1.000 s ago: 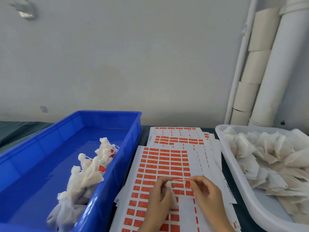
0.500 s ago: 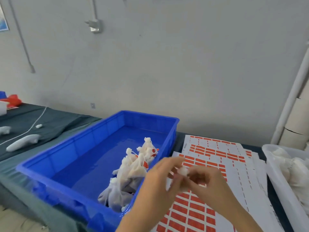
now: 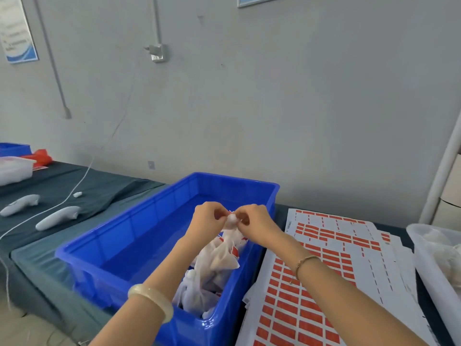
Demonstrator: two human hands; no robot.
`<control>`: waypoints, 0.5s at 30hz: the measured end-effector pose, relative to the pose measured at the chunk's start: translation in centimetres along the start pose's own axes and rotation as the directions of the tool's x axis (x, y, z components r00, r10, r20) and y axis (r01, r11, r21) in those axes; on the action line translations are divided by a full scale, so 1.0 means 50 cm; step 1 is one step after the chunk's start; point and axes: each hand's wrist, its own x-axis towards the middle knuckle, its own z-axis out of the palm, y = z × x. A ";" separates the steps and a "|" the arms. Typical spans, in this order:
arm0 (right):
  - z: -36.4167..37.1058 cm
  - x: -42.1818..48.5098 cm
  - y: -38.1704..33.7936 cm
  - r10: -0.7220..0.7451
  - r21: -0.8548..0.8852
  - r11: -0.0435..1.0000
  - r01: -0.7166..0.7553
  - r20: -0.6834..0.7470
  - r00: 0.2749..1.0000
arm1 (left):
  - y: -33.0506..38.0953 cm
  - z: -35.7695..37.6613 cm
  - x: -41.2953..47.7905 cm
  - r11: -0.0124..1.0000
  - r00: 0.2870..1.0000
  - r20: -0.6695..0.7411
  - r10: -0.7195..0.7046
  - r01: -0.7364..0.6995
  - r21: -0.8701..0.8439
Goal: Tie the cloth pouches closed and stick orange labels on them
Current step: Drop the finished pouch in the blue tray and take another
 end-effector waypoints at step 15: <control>-0.087 -0.270 0.081 0.230 0.203 0.964 -0.173 -0.305 0.924 | 0.222 0.153 -0.109 0.944 0.968 -0.029 0.248 -0.248 -0.216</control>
